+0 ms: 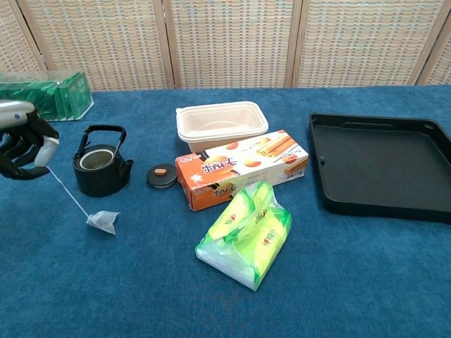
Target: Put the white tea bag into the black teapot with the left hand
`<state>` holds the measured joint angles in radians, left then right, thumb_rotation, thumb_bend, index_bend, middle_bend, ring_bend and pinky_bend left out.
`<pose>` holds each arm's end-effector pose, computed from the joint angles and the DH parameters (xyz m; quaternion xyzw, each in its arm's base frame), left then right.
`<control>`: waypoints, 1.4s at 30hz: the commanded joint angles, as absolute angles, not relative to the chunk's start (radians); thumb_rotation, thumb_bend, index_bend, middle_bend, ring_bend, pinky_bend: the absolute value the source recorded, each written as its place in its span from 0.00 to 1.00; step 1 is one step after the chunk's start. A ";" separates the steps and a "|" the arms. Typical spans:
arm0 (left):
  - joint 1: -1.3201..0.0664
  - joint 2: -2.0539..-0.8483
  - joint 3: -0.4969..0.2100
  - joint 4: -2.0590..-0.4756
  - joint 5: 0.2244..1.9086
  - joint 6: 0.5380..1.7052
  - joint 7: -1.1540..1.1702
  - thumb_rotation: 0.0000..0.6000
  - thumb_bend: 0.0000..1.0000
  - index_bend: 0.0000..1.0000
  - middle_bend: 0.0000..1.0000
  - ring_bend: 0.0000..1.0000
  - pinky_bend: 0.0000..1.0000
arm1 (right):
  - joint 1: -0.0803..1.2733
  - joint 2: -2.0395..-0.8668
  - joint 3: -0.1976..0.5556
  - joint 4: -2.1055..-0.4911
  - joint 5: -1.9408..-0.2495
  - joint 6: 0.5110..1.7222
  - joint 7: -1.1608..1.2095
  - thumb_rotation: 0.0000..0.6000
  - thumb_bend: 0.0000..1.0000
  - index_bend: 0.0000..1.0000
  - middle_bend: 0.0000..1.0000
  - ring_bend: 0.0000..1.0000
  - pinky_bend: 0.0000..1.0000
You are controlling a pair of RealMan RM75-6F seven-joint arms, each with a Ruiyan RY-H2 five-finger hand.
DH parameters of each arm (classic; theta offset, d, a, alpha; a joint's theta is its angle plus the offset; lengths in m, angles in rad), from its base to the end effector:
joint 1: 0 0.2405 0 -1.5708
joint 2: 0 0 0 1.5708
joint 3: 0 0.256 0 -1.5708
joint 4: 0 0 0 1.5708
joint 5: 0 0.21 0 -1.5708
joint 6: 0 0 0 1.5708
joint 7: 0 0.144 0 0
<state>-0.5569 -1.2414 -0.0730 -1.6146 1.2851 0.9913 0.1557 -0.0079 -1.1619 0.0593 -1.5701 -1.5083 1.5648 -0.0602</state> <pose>-0.2277 0.3025 0.0644 -0.7376 -0.3963 -0.3284 0.4371 -0.3248 -0.1534 0.1606 0.5714 -0.3697 0.3705 0.6321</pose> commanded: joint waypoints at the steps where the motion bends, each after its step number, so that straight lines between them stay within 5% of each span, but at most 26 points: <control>1: -0.547 -1.198 -0.098 -1.660 1.318 1.034 0.117 1.00 0.55 0.70 0.79 0.75 0.73 | -0.008 -1.164 0.059 -1.569 -1.509 1.567 -0.059 1.00 0.02 0.10 0.11 0.00 0.09; 22: -0.521 -1.157 -0.163 -1.703 1.396 1.171 -0.057 1.00 0.55 0.70 0.79 0.75 0.73 | -0.008 -1.173 0.051 -1.568 -1.509 1.551 -0.053 1.00 0.02 0.10 0.11 0.00 0.09; 42: -0.591 -1.158 -0.241 -1.651 1.306 1.109 -0.048 1.00 0.55 0.70 0.79 0.75 0.73 | -0.014 -1.180 0.049 -1.571 -1.492 1.542 -0.055 1.00 0.02 0.10 0.11 0.00 0.09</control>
